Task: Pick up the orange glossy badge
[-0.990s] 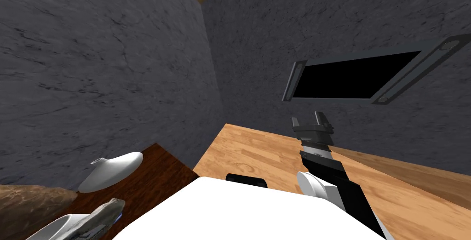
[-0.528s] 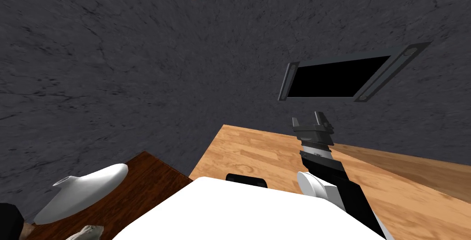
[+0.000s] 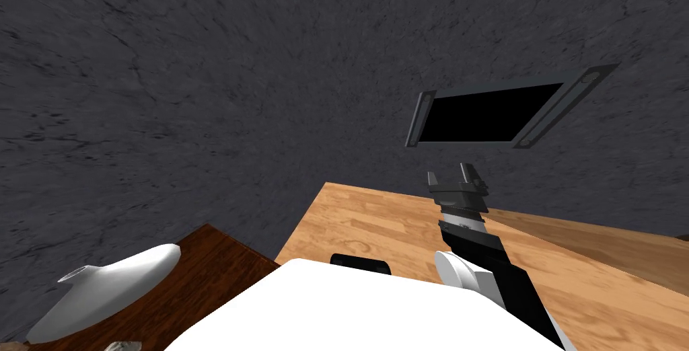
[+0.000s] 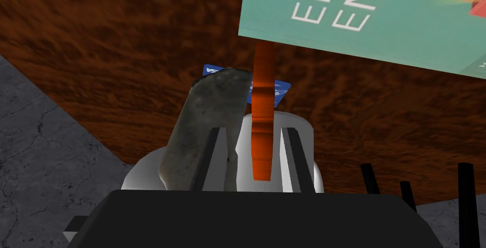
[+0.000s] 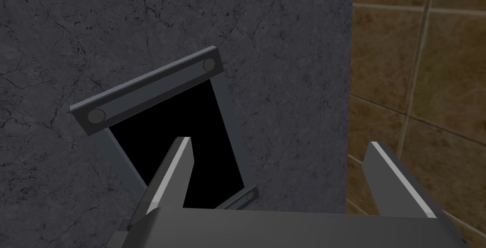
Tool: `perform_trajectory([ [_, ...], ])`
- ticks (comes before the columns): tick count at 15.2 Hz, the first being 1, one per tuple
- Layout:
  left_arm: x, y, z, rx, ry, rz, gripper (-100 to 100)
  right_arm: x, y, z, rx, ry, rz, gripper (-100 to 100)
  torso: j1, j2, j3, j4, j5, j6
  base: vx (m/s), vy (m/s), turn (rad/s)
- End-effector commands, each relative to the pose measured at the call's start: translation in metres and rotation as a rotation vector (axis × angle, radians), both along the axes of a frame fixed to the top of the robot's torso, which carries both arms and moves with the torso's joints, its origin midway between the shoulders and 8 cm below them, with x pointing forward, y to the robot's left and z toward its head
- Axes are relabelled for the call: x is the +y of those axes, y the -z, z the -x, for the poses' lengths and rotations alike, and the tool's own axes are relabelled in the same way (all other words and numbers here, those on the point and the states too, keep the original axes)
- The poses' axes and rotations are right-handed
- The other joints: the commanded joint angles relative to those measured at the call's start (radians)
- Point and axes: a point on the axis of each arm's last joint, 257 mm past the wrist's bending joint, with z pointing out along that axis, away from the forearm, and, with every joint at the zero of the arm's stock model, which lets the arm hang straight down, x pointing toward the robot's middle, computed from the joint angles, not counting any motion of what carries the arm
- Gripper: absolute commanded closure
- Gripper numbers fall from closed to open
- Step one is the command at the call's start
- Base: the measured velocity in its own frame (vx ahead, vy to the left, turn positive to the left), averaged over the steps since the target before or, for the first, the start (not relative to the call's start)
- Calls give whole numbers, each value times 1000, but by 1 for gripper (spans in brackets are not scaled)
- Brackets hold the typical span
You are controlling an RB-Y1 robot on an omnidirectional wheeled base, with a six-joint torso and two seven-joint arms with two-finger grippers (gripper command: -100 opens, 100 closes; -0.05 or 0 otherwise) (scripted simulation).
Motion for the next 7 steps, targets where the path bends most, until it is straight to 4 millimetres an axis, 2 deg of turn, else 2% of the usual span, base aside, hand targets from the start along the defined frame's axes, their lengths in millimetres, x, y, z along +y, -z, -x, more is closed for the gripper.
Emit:
perform_trajectory([
  [1,0,0,0,0,0,0,100,0,0,0,0,0,0,0,0,0,0,0,0,0,-3,1,13],
  [3,0,0,1,2,-1,0,100,0,0,0,0,0,0,0,0,0,0,0,0,0,0,0,0],
  [6,-7,-14,-7,3,11,1,100,0,0,0,0,0,0,0,-1,0,0,0,-1,0,-4,-3,51],
  [7,-4,-10,-5,3,7,1,100,0,0,0,0,0,0,0,-1,0,0,0,-1,0,-3,-3,20],
])
